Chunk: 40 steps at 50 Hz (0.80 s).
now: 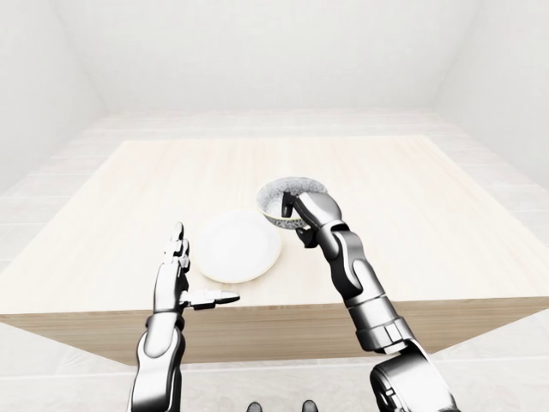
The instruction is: Put the bowl on the plate.
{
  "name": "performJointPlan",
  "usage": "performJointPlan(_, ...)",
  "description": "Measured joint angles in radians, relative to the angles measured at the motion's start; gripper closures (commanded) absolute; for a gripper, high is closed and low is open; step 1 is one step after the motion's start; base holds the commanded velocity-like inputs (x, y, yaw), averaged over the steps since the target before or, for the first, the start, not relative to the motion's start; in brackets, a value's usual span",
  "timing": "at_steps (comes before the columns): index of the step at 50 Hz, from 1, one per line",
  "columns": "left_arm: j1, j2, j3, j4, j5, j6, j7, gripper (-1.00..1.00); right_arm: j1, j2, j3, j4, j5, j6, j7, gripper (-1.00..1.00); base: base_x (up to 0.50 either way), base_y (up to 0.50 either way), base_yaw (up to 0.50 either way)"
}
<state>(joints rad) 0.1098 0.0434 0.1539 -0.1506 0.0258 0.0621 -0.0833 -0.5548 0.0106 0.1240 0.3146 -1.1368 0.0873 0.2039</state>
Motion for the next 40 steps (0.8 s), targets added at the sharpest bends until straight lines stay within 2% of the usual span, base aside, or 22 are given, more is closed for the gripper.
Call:
performJointPlan(24, 0.026, 0.001, 0.024, -0.027, -0.007, 0.008, -0.013, -1.00, -0.119, 0.078, 0.035, 0.145, 0.008, 0.000, -0.042, 1.00, 0.00, 0.00, 0.00)
performJointPlan(40, 0.039, -0.002, 0.039, -0.041, -0.006, 0.010, -0.022, -1.00, -0.151, 0.135, 0.066, 0.143, -0.014, 0.000, -0.020, 1.00, 0.00, 0.00, 0.00)
